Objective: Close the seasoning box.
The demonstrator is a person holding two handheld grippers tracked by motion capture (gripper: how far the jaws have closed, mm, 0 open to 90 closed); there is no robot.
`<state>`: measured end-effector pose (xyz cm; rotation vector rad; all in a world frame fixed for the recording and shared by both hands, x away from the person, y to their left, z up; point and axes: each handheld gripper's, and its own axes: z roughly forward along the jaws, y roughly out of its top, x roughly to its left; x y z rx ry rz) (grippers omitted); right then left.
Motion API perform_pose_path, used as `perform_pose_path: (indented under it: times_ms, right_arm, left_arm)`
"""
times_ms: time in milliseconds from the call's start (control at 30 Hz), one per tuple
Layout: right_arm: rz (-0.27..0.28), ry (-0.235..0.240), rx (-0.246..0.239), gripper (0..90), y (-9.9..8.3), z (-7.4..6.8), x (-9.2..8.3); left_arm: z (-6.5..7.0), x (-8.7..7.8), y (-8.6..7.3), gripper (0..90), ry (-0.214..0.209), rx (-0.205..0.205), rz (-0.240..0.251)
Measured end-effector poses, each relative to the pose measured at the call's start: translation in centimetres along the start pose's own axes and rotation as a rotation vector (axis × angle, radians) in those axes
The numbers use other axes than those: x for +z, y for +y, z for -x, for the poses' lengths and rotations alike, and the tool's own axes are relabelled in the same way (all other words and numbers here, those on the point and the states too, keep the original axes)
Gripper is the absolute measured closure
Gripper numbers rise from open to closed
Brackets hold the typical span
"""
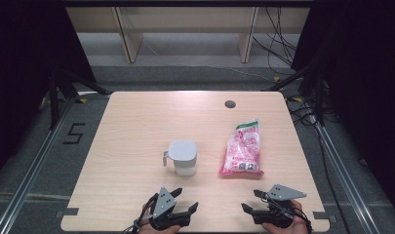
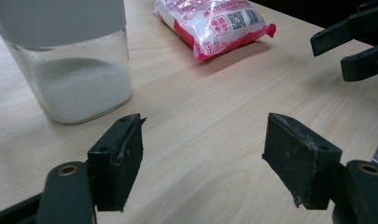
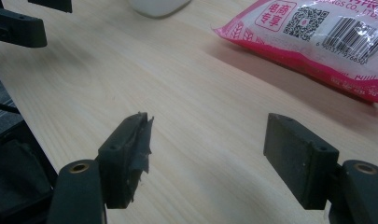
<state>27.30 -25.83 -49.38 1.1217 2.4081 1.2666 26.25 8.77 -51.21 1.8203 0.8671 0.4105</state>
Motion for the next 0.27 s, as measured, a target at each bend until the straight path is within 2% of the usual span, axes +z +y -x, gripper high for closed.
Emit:
perform_pose_path:
  times_ms: [33, 67, 133, 167, 233, 267]
  right_arm:
    - [0.001, -0.032, -0.013, 32.0, -0.03, 0.08, 0.10]
    - [0.005, -0.034, -0.003, 32.1, -0.03, 0.02, 0.03]
    - [0.009, -0.018, 0.000, 32.1, -0.05, 0.06, 0.03]
    - [0.012, -0.031, 0.001, 32.1, -0.06, 0.02, -0.02]
    - [-0.002, -0.009, -0.004, 32.1, -0.02, 0.16, -0.07]
    - [-0.001, -0.012, -0.003, 32.1, -0.02, 0.15, -0.06]
  left_arm:
    - [0.03, 0.01, -0.01, 27.8, -0.002, -0.006, 0.003]
    - [0.21, 0.03, -0.07, 27.8, 0.004, -0.039, 0.006]
    - [0.02, -0.02, 0.02, 27.8, 0.000, -0.011, 0.006]
    - [0.02, -0.02, 0.01, 27.8, 0.002, -0.012, 0.006]
    - [0.15, 0.02, -0.05, 27.8, 0.005, -0.039, 0.006]
    - [0.12, -0.02, -0.05, 27.8, 0.002, -0.038, 0.001]
